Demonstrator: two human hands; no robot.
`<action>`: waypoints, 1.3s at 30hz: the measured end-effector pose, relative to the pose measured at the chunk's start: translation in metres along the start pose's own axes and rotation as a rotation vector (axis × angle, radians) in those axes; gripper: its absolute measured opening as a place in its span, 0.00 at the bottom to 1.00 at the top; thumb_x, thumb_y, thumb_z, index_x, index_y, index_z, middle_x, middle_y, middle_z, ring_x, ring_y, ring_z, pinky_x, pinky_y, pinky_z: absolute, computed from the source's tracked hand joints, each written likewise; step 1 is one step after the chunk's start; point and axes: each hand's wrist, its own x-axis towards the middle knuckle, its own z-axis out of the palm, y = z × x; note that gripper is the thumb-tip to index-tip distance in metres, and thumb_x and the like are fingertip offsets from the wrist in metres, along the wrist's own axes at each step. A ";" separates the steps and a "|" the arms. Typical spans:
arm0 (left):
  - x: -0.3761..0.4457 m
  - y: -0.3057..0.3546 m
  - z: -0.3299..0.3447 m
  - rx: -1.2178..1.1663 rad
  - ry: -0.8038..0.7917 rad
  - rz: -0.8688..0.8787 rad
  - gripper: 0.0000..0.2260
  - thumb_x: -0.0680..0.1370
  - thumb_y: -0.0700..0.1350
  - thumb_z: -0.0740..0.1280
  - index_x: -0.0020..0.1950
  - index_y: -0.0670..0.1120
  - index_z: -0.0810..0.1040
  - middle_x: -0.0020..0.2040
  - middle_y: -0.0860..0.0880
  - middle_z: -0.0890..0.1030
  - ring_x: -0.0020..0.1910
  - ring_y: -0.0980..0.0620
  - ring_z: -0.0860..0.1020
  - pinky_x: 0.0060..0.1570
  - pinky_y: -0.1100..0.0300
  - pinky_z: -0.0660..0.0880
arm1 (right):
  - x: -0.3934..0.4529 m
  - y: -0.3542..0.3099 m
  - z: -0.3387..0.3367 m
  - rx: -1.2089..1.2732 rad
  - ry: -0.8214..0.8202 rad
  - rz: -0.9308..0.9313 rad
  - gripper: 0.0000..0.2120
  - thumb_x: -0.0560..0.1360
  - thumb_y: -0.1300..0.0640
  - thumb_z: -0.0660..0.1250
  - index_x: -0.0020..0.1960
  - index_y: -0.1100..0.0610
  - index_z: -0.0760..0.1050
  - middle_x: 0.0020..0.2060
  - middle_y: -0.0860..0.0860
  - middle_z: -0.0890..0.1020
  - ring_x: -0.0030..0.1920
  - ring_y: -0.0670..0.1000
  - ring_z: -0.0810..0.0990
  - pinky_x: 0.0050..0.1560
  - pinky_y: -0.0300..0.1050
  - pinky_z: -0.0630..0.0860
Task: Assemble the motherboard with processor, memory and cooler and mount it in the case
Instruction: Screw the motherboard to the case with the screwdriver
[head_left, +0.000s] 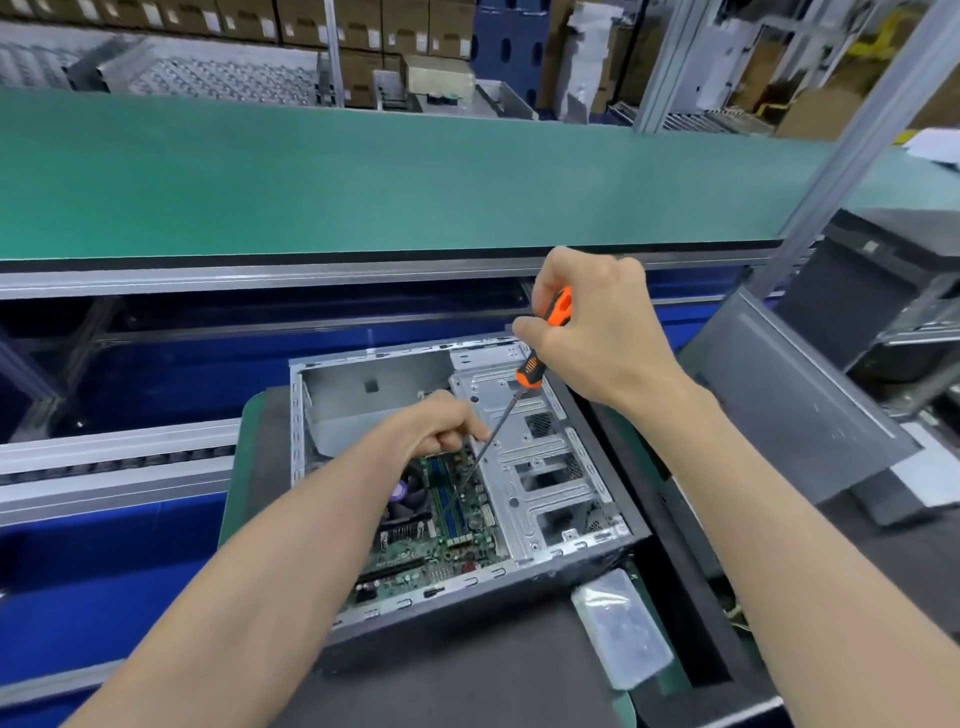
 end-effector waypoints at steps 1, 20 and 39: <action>-0.005 0.001 -0.001 0.043 0.051 0.022 0.08 0.70 0.40 0.78 0.41 0.38 0.80 0.32 0.45 0.73 0.21 0.54 0.59 0.24 0.64 0.54 | 0.001 0.000 0.000 0.004 0.003 -0.003 0.10 0.69 0.54 0.72 0.38 0.51 0.71 0.35 0.47 0.76 0.42 0.57 0.74 0.50 0.49 0.71; -0.131 -0.076 -0.089 0.320 0.483 0.642 0.10 0.77 0.42 0.71 0.41 0.56 0.86 0.22 0.53 0.67 0.23 0.55 0.61 0.26 0.65 0.60 | 0.028 -0.057 0.035 0.085 0.055 -0.160 0.06 0.68 0.56 0.69 0.40 0.54 0.72 0.33 0.48 0.78 0.41 0.57 0.74 0.49 0.49 0.69; -0.105 -0.071 -0.105 0.393 0.736 0.509 0.04 0.71 0.51 0.78 0.42 0.52 0.87 0.29 0.64 0.79 0.34 0.65 0.77 0.40 0.63 0.73 | 0.058 -0.072 0.131 0.151 -0.097 -0.332 0.10 0.78 0.54 0.67 0.48 0.56 0.66 0.33 0.45 0.70 0.37 0.56 0.73 0.38 0.48 0.66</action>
